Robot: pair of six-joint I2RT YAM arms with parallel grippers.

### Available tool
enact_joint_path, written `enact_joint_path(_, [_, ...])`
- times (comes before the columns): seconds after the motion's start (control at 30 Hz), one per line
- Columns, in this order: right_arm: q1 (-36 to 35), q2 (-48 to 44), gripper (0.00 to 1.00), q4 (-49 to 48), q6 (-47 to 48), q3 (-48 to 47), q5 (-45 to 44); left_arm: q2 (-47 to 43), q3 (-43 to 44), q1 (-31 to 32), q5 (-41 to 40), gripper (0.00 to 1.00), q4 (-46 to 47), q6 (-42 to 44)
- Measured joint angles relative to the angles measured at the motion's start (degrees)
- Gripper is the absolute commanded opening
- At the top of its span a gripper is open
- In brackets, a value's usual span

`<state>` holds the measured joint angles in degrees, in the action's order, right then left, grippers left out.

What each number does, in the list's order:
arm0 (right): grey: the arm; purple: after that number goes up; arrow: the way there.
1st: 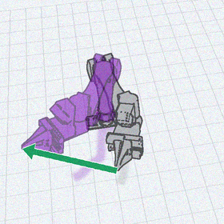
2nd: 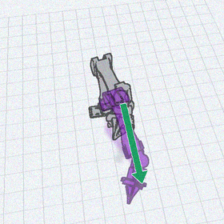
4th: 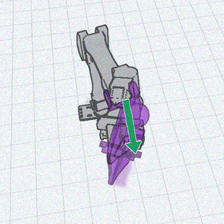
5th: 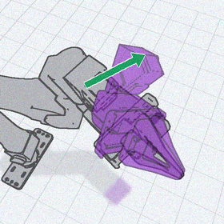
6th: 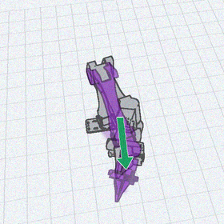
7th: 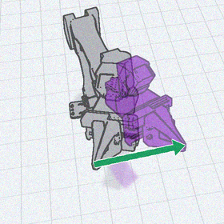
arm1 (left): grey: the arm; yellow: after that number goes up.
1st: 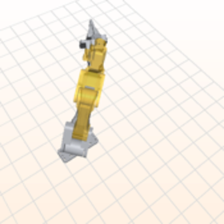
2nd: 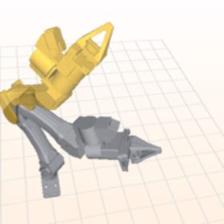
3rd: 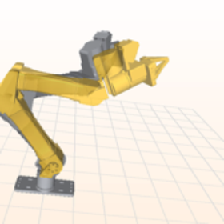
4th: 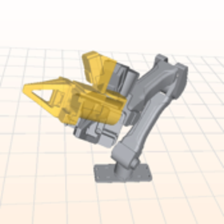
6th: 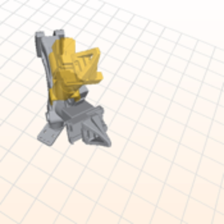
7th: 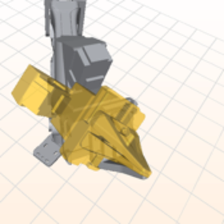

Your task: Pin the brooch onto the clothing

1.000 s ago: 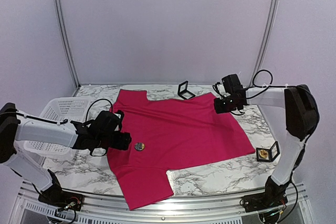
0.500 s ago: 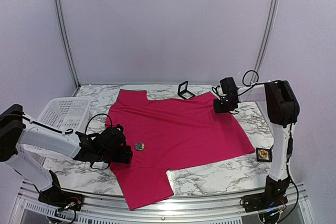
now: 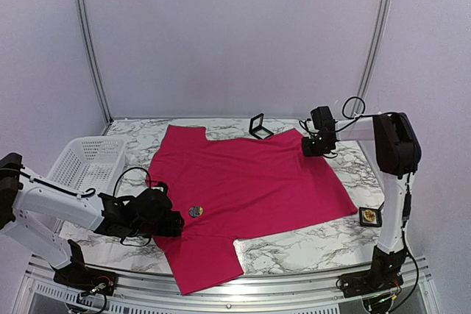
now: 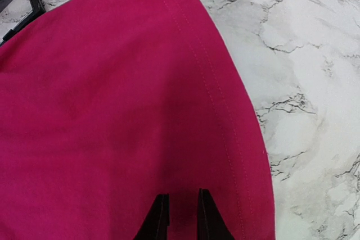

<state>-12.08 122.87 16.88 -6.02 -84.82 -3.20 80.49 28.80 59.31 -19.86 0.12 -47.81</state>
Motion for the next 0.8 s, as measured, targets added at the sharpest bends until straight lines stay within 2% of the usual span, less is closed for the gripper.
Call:
enact_joint_path(0.17, [-0.02,-2.67,0.14,3.17,0.46,0.02,-1.07,-3.13,-1.73,0.33,0.31,0.77,-2.14,-1.57])
enact_joint_path(0.3, [-0.02,-10.27,0.15,6.60,0.09,2.36,-3.39,-4.48,-2.51,0.33,-0.02,0.79,-3.04,-2.36])
enact_joint_path(0.5, [-0.63,-26.12,0.23,14.58,-4.00,12.85,-9.03,-5.18,-2.03,0.44,-1.79,0.86,-5.64,-0.79])
enact_joint_path(0.6, [-0.72,-30.45,0.29,20.24,-6.86,18.08,-12.00,-7.28,-1.95,0.44,-3.80,0.98,-9.35,0.92])
enact_joint_path(0.8, [0.98,-38.14,0.39,26.53,-14.12,28.70,-14.32,-13.38,1.99,-0.66,-11.63,0.99,-12.22,6.78])
